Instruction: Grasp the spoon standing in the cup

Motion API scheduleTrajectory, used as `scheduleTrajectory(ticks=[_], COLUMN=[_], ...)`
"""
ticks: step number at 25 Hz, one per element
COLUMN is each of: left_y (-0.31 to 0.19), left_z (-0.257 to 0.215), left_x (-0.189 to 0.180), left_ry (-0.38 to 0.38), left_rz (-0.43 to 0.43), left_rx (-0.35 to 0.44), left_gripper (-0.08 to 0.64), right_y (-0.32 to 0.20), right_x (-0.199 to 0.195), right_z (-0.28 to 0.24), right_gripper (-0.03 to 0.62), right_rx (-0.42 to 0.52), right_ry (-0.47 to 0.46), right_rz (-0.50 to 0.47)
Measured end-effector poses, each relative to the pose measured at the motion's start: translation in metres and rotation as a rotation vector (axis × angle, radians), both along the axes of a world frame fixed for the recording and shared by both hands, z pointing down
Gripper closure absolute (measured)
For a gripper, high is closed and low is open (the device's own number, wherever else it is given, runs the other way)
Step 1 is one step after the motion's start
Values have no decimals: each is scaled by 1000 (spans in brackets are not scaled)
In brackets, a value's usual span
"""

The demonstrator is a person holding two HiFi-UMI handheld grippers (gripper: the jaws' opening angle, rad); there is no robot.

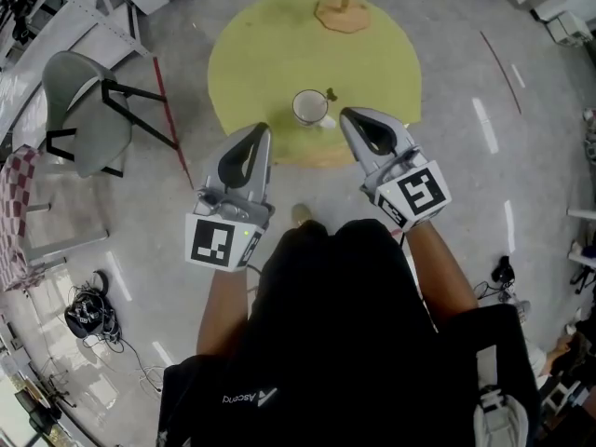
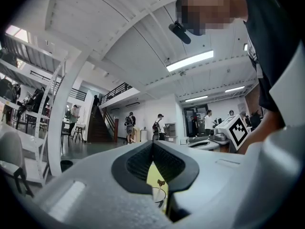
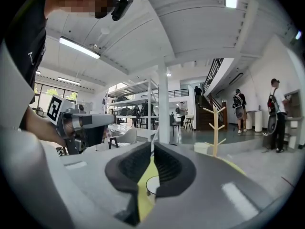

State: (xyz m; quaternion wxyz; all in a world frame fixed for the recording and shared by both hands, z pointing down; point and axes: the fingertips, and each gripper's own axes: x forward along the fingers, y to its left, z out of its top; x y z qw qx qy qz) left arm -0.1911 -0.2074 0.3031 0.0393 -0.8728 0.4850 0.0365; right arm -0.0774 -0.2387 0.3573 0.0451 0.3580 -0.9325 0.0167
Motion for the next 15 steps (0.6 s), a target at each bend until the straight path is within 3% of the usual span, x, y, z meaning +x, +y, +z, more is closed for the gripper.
scheduleTrajectory(ticks=[8,15], left_y=[-38,-62], left_z=[21,40], left_x=[-13,-11], left_ry=[-2,-10], left_rz=[-7,-44], left_rx=[-34,-55], left_gripper=[549,549], right_y=[-52,-89], right_x=[-4,-2], right_z=[56,109], right_gripper=[449,433], right_rx=[-147,-240], right_ry=[40,103], right_rz=[81,99])
